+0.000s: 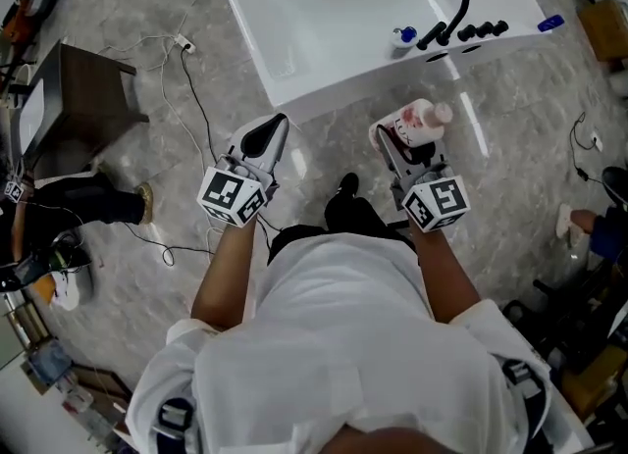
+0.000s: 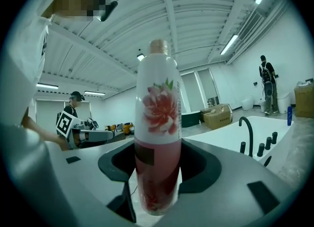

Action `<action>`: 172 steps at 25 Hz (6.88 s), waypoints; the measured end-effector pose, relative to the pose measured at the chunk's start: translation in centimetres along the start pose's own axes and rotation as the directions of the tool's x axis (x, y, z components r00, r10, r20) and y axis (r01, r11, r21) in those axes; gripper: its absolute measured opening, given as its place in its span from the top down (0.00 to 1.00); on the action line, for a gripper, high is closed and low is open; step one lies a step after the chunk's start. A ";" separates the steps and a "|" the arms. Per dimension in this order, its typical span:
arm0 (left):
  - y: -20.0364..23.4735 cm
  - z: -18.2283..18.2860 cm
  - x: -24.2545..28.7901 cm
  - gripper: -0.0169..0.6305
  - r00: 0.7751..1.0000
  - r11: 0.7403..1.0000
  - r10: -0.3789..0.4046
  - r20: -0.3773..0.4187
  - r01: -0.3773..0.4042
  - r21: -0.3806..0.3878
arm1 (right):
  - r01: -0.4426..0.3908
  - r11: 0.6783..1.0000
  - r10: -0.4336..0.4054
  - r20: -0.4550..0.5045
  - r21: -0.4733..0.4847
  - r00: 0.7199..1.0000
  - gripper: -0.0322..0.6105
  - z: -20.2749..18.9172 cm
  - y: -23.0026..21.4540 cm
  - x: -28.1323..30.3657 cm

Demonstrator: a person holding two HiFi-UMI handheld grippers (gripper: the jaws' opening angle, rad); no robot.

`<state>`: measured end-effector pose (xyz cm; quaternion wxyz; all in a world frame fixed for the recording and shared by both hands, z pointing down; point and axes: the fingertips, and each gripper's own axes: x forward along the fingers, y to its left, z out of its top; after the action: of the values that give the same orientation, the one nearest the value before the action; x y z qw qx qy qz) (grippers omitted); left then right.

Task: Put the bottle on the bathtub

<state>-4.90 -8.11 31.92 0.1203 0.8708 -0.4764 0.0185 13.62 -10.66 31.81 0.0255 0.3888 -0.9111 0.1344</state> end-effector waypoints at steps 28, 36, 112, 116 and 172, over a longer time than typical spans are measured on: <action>15.9 -18.0 12.1 0.94 0.996 0.994 -0.033 -0.080 0.024 -0.106 | 0.143 0.983 -0.142 0.019 -0.114 0.990 0.58 -15.9 -6.4 21.3; 19.3 -20.3 15.3 0.94 0.997 0.998 -0.001 -0.076 -0.004 -0.058 | 0.121 0.986 -0.121 0.007 -0.115 0.993 0.58 -20.6 -8.4 25.1; 14.9 -19.3 12.8 0.94 0.993 0.993 -0.081 -0.085 0.072 -0.098 | 0.111 0.977 -0.134 -0.118 -0.183 0.984 0.62 -27.5 -9.2 25.0; 15.2 -18.5 11.6 0.94 0.995 0.992 -0.059 -0.075 0.051 -0.114 | 0.127 0.976 -0.150 -0.128 -0.178 0.980 0.62 -26.0 -8.9 22.7; 6.5 11.8 -1.5 0.94 0.972 0.970 -0.232 0.048 0.227 0.087 | 0.124 0.970 -0.100 0.122 -0.207 0.988 0.93 9.8 3.1 3.2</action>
<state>-12.08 -12.86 21.51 0.0726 0.9243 -0.3747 -0.0015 9.73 -13.41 22.10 0.0242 0.4413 -0.8969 0.0121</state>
